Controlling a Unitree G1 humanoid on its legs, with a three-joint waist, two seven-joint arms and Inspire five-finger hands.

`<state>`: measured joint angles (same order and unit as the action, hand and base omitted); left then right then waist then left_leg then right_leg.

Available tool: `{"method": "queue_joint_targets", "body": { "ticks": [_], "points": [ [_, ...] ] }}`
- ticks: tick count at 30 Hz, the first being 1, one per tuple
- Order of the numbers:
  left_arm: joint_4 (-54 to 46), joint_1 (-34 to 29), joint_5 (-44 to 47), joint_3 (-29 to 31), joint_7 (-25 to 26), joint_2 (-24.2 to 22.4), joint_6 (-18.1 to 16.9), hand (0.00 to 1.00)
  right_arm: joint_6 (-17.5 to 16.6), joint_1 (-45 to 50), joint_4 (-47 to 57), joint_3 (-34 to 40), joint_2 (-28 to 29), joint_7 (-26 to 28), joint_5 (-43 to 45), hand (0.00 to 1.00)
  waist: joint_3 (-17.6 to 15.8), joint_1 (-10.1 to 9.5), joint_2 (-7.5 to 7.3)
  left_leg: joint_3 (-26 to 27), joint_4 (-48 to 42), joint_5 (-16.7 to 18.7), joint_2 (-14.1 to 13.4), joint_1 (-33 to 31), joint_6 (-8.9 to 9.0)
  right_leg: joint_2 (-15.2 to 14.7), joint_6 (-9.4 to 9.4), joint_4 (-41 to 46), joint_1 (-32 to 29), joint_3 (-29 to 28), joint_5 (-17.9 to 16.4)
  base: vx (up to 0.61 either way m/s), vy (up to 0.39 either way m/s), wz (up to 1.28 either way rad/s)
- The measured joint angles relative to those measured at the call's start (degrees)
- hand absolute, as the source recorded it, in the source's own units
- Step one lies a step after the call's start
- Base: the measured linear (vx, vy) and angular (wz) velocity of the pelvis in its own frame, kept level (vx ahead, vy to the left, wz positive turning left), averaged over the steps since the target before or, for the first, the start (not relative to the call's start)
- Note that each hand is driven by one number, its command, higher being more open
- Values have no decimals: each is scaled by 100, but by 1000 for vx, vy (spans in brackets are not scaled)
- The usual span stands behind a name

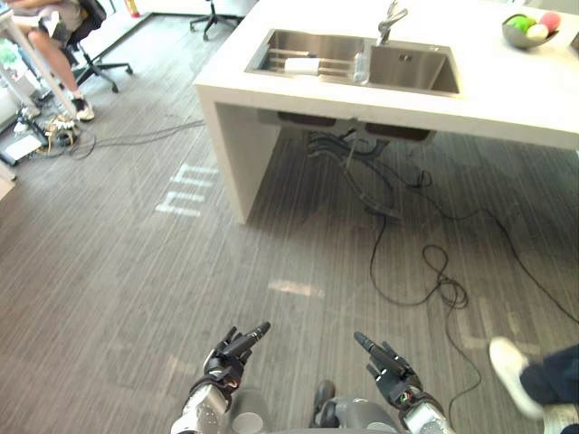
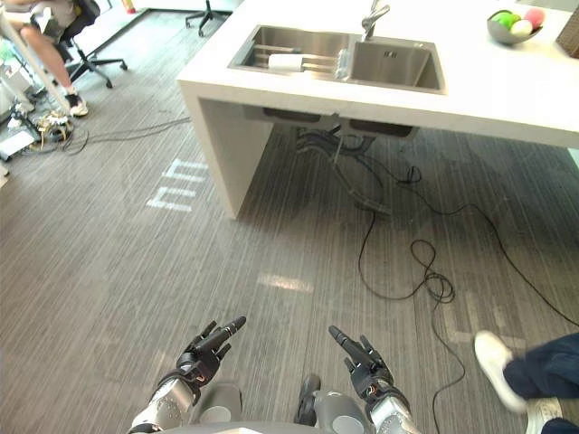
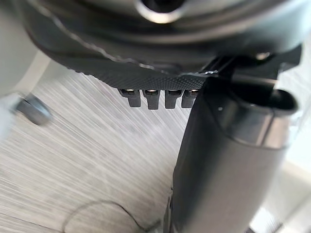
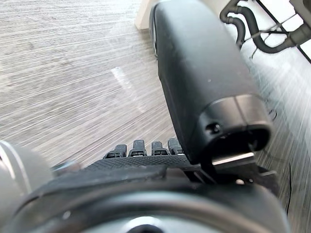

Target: Walk over to the sink, pick up the cup, carry it to the dishwasher, place the cup inside the dishwasher, then close the dishwasher door

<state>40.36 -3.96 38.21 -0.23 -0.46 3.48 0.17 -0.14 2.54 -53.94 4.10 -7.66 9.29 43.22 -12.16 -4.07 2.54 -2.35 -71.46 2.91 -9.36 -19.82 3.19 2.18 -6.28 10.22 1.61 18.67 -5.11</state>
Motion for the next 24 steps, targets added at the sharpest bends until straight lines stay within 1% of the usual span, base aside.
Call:
{"method": "queue_joint_targets", "body": {
  "ticks": [1, 2, 3, 4, 5, 6, 7, 8, 9, 10, 11, 12, 13, 14, 15, 16, 17, 18, 19, 20, 21, 22, 23, 24],
  "points": [
    [-404, -185, 1, -88, 65, -16, -46, 100, 4, -14, 4, -11, 5, 2, 4, 100, -31, -63, -29, 207, 467, 282, 171, -180, 3, 19, 1, -254, 332, -133, 0, 301, -68, -44],
    [-631, -272, 1, -149, 98, -11, -70, 100, 2, -28, 12, -16, 6, 2, 6, 100, -63, -119, -40, 376, 833, 375, 207, -215, -4, 22, 2, -373, 491, -227, -1, 460, -54, -69],
    [-968, -418, -2, -232, 148, -19, -137, 100, -2, -63, 19, -69, -9, 1, 7, 100, -77, -202, -53, 697, 1695, 462, 238, -266, -30, 24, 20, -559, 720, -394, -19, 426, -6, -74],
    [-1230, -521, -15, -253, 191, -52, -215, 100, -10, -118, 30, -122, -22, 2, 6, 100, -83, -255, -56, 943, 2799, 448, 271, -264, -14, 17, 73, -650, 842, -532, -84, 503, 9, -68],
    [-1320, -549, -19, -255, 227, -73, -268, 100, -21, -142, 31, -126, -22, 3, 5, 100, -76, -269, -44, 1023, 3430, 393, 303, -243, 18, 14, 102, -676, 885, -593, -130, 396, 60, -48],
    [-1409, -562, -72, -246, 322, -136, -411, 100, -33, -163, 28, -116, -10, 5, 5, 100, -71, -275, -19, 1100, 4734, 154, 403, -145, 33, 19, 162, -765, 1019, -661, -207, 396, 92, -26],
    [-1500, -564, -144, -239, 438, -182, -504, 100, -40, -160, -4, -102, -7, 19, 6, 100, -85, -277, 35, 1160, 5823, -181, 451, -5, 85, 46, 239, -860, 1213, -713, -319, 396, 102, -17],
    [-1560, -580, -178, -239, 460, -183, -528, 100, -49, -148, -37, -94, -7, 37, 8, 100, -93, -279, 49, 1248, 6103, -270, 432, 36, 93, 73, 283, -873, 1308, -726, -401, 402, 133, -3],
    [-1641, -579, -241, -235, 499, -167, -556, 100, -60, -97, -130, -58, -5, 61, 9, 100, -70, -285, 90, 1423, 6380, -342, 405, 100, 53, 121, 365, -820, 1490, -730, -630, 425, 172, 11],
    [-1753, -568, -247, -229, 525, -118, -551, 100, -73, -66, -284, 16, 12, 57, 47, 100, -45, -299, 61, 1408, 6442, -762, 441, 177, -188, 89, 452, -643, 1623, -721, -942, 528, 220, 15],
    [-1812, -560, -261, -228, 524, -79, -548, 100, -87, -64, -381, 56, 27, 48, 74, 100, -3, -308, -15, 1415, 6414, -1026, 500, 182, -307, 15, 470, -520, 1617, -720, -1093, 539, 221, 15],
    [-2026, -555, -370, -217, 524, 2, -523, 100, -126, -73, -523, 158, 54, 50, 101, 100, 109, -338, -206, 1429, 6194, -1207, 697, 52, -463, -208, 475, -283, 1515, -723, -1389, 535, 203, 8],
    [-2278, -527, -447, -192, 525, 12, -497, 100, -182, -53, -636, 294, 48, 49, 99, 100, 186, -373, -293, 1455, 5843, -1103, 821, -125, -614, -371, 471, 31, 1404, -757, -1494, 459, 163, 9],
    [-2355, -491, -479, -192, 529, 3, -488, 100, -208, -56, -696, 390, 43, 39, 97, 100, 202, -380, -281, 1453, 5743, -1055, 855, -136, -694, -437, 492, 302, 1317, -782, -1479, 479, 178, 13],
    [-2532, -449, -654, -192, 547, 7, -469, 100, -249, -51, -786, 470, 47, 19, 90, 100, 258, -407, -291, 1457, 5664, -933, 926, -81, -861, -573, 676, 1179, 979, -833, -1370, 499, 188, 19],
    [-2700, -404, -821, -203, 573, 9, -469, 100, -252, 1, -832, 484, 56, 22, 30, 100, 286, -406, -316, 1438, 5704, -771, 998, 87, -885, -760, 1162, 2331, 467, -871, -986, 490, 192, 17],
    [-2798, -398, -911, -212, 602, 12, -474, 100, -252, 10, -856, 513, 75, 22, 16, 100, 304, -403, -338, 1432, 5768, -708, 1035, 196, -880, -853, 1461, 2891, 194, -901, -643, 494, 176, 13],
    [-3027, -404, -1106, -251, 724, 29, -476, 100, -258, 41, -872, 583, 143, 1, -21, 100, 334, -395, -381, 1411, 5992, -619, 1119, 490, -907, -1065, 2024, 3971, -268, -929, 167, 387, 133, 7],
    [-3140, -406, -1169, -257, 784, 26, -477, 100, -259, 43, -875, 585, 164, -8, -32, 100, 332, -373, -395, 1393, 6080, -611, 1167, 651, -856, -1208, 2005, 4511, -530, -904, 293, 476, 158, 9],
    [-3425, -422, -1379, -256, 947, 34, -483, 100, -277, 51, -858, 607, 211, -55, -62, 100, 349, -296, -413, 1380, 6219, -502, 1252, 1031, -812, -1523, 1740, 5415, -1022, -817, 137, 452, 130, 4],
    [-3564, -427, -1434, -254, 1048, 34, -486, 100, -321, 41, -813, 683, 214, -79, -75, 100, 352, -268, -408, 1379, 6235, -493, 1259, 1148, -805, -1613, 1542, 5531, -1187, -750, 16, 498, 121, 7],
    [-3833, -402, -1496, -253, 1196, 40, -502, 100, -345, 33, -780, 763, 221, -125, -61, 100, 365, -216, -384, 1319, 6241, -397, 1259, 1340, -831, -1750, 1266, 5463, -1439, -545, -279, 448, 54, 23],
    [-4065, -311, -1512, -259, 1306, 49, -543, 100, -346, 35, -722, 952, 274, -168, -37, 100, 362, -154, -380, 1168, 6251, -302, 1250, 1523, -844, -1791, 1103, 5024, -1574, -364, -528, 338, 1, 38],
    [-4150, -246, -1525, -278, 1367, 47, -578, 100, -344, 48, -691, 1040, 310, -183, -10, 100, 358, -135, -373, 1083, 6250, -250, 1234, 1615, -823, -1789, 1001, 4656, -1594, -274, -621, 310, -67, 57]
  ]
}}
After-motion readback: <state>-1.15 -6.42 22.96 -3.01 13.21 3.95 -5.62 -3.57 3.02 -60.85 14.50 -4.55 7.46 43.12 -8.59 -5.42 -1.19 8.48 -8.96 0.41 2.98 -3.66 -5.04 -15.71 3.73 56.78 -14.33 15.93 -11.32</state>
